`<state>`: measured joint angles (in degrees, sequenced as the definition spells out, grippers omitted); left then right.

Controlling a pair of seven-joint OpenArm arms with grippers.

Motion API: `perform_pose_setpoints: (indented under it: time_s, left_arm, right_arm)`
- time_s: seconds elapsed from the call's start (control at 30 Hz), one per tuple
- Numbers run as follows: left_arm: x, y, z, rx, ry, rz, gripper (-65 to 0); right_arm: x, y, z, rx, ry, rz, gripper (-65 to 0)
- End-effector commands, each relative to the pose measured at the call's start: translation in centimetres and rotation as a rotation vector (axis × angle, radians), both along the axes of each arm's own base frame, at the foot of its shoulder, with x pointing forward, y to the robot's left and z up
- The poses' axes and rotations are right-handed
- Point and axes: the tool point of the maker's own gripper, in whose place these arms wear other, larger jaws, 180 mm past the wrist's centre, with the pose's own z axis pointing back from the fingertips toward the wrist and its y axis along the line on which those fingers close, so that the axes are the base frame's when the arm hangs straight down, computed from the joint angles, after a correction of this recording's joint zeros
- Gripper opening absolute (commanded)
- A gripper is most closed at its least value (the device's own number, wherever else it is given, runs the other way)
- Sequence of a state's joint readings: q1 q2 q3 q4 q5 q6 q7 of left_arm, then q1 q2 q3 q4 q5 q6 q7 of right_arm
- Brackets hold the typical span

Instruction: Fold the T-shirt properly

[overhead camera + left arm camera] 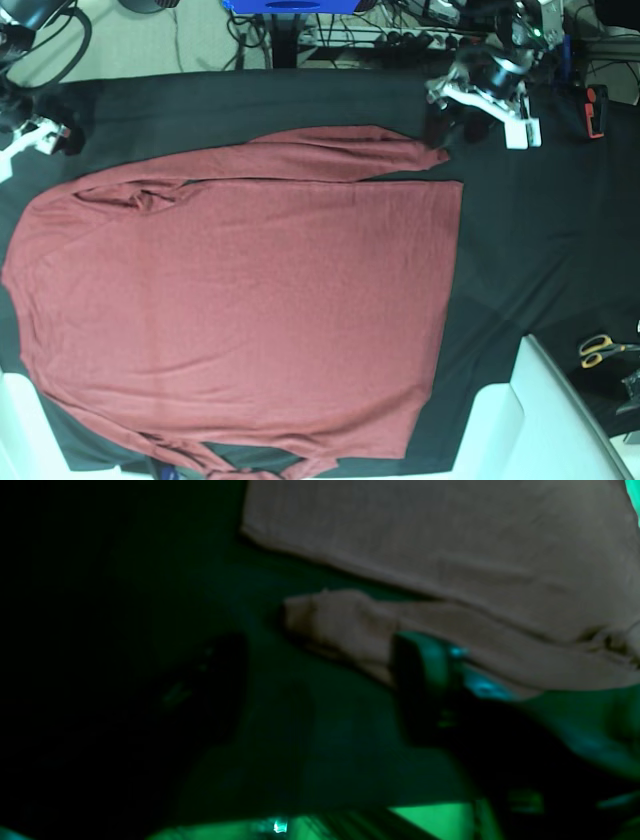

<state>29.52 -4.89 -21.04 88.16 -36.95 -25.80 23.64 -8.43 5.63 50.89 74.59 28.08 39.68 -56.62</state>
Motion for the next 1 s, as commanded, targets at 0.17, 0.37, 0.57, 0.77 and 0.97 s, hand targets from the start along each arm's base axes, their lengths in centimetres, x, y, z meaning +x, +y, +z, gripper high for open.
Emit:
perform_pose_setpoints:
  time_s: [0.17, 0.37, 0.57, 0.77, 0.97]
  left_arm:
    - [1.7, 0.5, -0.7, -0.105, -0.023, 0.040, -13.5]
    - [2.0, 0.2, -2.6, -0.141, 0.016, 0.072, -16.9]
    - [2.3, -2.3, -3.6, -0.184, 0.040, 0.037, -16.9]
    - [2.3, -4.7, -3.8, -0.208, 0.050, -0.022, -16.9]
    - [2.3, -4.4, -3.8, -0.203, 0.048, -0.019, -17.1]
  right_arm:
    - [0.8, -1.0, 1.0, -0.027, -0.035, 0.002, -20.1]
    - [0.9, -1.0, 1.0, -0.028, -0.041, 0.000, -20.1]
    - [1.2, -1.1, 1.1, -0.027, -0.048, -0.003, -20.1]
    - [3.2, -1.2, 2.0, -0.026, -0.094, -0.011, -20.1]
    - [6.0, -1.9, 1.3, 0.068, -0.155, -0.123, -20.1]
